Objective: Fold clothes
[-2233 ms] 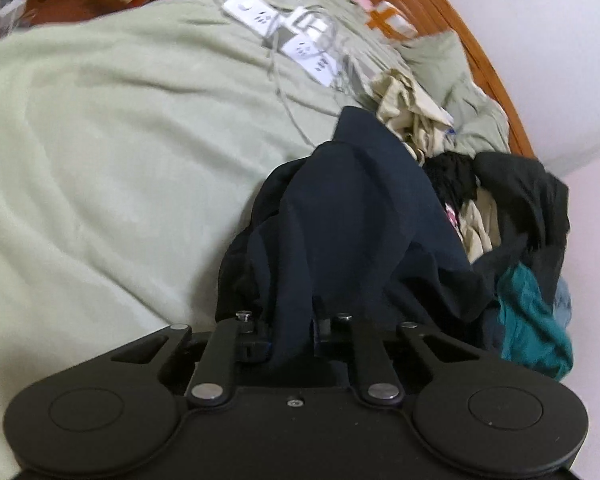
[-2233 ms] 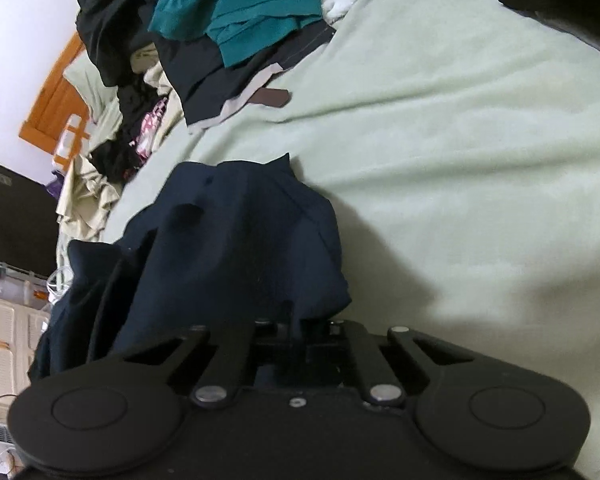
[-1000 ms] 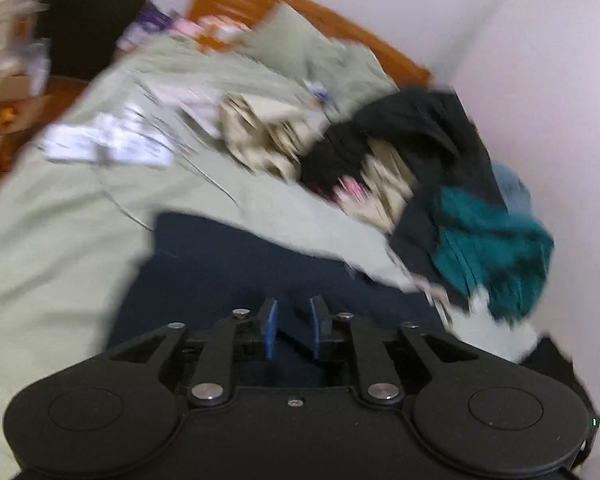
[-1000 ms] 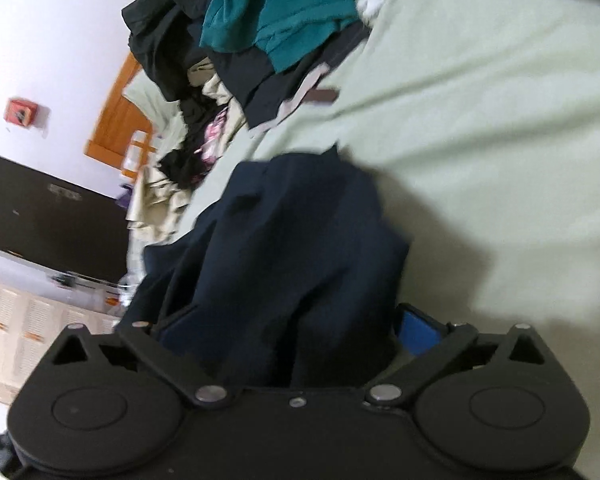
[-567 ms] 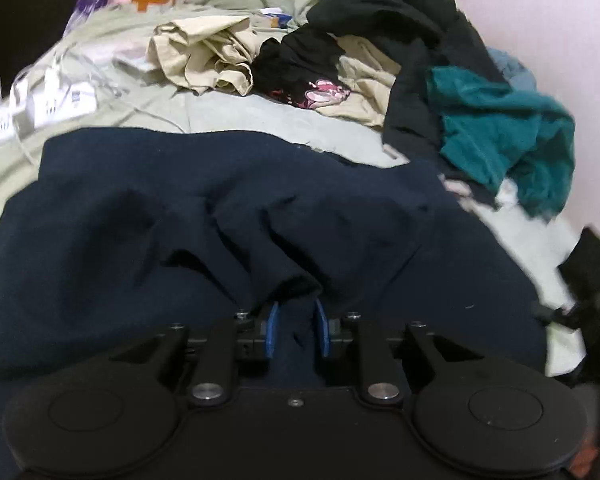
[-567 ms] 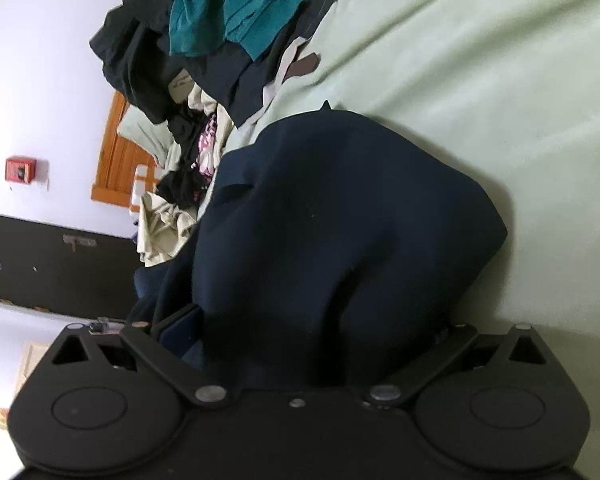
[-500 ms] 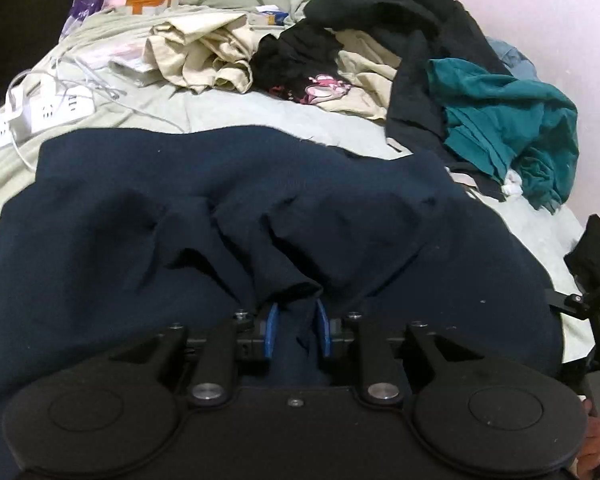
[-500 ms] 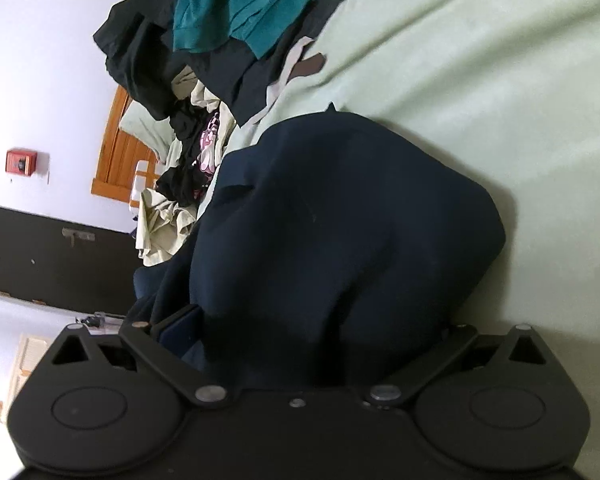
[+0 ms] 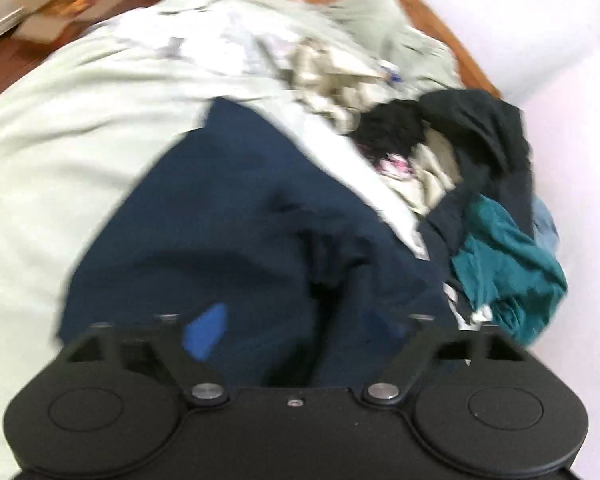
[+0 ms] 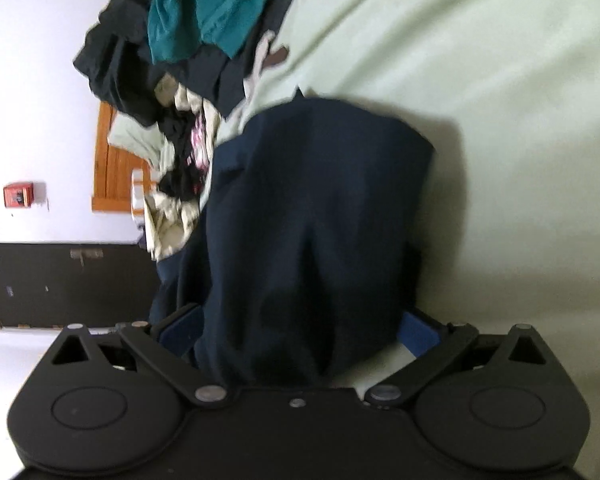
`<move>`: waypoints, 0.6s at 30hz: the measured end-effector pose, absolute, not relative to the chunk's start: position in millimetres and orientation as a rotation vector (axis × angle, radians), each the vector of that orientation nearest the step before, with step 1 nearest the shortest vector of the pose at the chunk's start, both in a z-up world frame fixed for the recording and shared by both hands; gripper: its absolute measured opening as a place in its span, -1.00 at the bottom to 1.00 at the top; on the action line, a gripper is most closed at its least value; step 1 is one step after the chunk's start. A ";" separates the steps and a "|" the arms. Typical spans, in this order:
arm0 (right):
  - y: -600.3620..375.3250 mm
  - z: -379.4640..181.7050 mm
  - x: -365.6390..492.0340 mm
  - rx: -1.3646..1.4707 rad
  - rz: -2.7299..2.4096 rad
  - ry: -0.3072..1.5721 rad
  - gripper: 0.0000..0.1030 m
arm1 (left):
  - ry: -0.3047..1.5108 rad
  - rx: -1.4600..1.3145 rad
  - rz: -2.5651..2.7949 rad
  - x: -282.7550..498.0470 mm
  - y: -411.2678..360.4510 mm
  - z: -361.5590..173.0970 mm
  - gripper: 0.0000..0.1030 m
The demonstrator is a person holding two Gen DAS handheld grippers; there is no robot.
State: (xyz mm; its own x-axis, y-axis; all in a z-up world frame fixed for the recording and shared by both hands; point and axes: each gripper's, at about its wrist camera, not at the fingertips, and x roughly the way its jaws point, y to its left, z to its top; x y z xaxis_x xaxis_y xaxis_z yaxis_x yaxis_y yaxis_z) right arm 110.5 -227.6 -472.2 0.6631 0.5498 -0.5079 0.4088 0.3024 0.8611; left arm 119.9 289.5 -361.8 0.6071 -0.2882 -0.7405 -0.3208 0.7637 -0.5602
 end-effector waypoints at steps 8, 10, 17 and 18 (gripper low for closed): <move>-205.5 -492.5 130.2 1.332 0.169 0.849 1.00 | 0.905 -0.825 0.181 82.8 293.1 -405.4 0.81; -199.6 -500.7 135.6 1.365 0.171 0.831 1.00 | 0.861 -0.882 0.212 80.3 290.4 -417.9 0.81; -184.2 -511.2 157.2 1.353 0.128 0.733 1.00 | 0.776 -0.944 0.231 96.1 290.8 -448.3 0.88; -184.9 -513.5 160.3 1.359 0.127 0.735 1.00 | 0.773 -0.960 0.238 98.7 291.8 -452.7 0.93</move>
State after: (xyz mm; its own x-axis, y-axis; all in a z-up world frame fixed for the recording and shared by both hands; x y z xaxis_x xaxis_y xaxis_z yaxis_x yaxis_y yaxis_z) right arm 160.3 -184.9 -513.5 0.7731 0.4892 -0.4038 0.3254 0.2406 0.9144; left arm 98.7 291.8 -452.7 0.7136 -0.1445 -0.6855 -0.5051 0.5718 -0.6464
